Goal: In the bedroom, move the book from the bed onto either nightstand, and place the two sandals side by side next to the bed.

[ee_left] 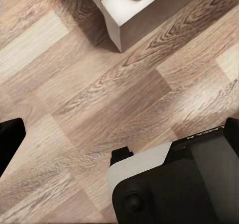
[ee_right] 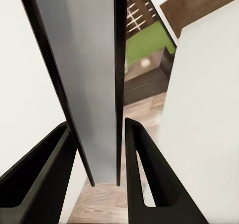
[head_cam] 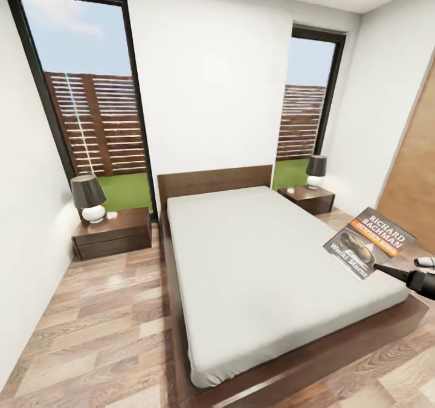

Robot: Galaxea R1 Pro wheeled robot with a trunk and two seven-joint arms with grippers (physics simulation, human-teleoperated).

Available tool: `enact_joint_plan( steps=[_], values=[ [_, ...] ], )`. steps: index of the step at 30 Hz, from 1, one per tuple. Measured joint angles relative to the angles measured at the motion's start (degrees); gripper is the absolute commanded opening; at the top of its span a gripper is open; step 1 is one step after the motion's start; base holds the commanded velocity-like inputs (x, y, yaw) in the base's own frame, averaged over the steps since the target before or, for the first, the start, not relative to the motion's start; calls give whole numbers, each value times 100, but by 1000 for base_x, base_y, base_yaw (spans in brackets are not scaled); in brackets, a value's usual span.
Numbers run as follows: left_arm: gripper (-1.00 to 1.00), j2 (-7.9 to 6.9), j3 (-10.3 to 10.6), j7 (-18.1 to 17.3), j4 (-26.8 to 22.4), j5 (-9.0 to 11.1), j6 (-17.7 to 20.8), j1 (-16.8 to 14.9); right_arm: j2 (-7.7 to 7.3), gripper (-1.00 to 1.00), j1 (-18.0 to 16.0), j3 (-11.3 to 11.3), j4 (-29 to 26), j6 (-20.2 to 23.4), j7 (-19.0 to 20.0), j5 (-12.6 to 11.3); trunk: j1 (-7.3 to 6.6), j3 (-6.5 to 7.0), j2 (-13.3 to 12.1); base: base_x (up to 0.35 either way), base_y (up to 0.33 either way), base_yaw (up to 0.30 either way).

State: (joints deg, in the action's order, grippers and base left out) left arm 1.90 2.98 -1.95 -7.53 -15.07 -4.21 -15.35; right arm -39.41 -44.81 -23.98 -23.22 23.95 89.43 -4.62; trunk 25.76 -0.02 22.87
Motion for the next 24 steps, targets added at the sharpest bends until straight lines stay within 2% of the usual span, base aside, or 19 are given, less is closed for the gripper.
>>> enact_joint_plan(
  steps=[24],
  values=[
    [100, 5, 8, -1, -8, 3, 0, -3, 139, -100, 0, 23, -54, -9, -282, 28, 0, 0, 0, 0, 20, 288]
  ],
)
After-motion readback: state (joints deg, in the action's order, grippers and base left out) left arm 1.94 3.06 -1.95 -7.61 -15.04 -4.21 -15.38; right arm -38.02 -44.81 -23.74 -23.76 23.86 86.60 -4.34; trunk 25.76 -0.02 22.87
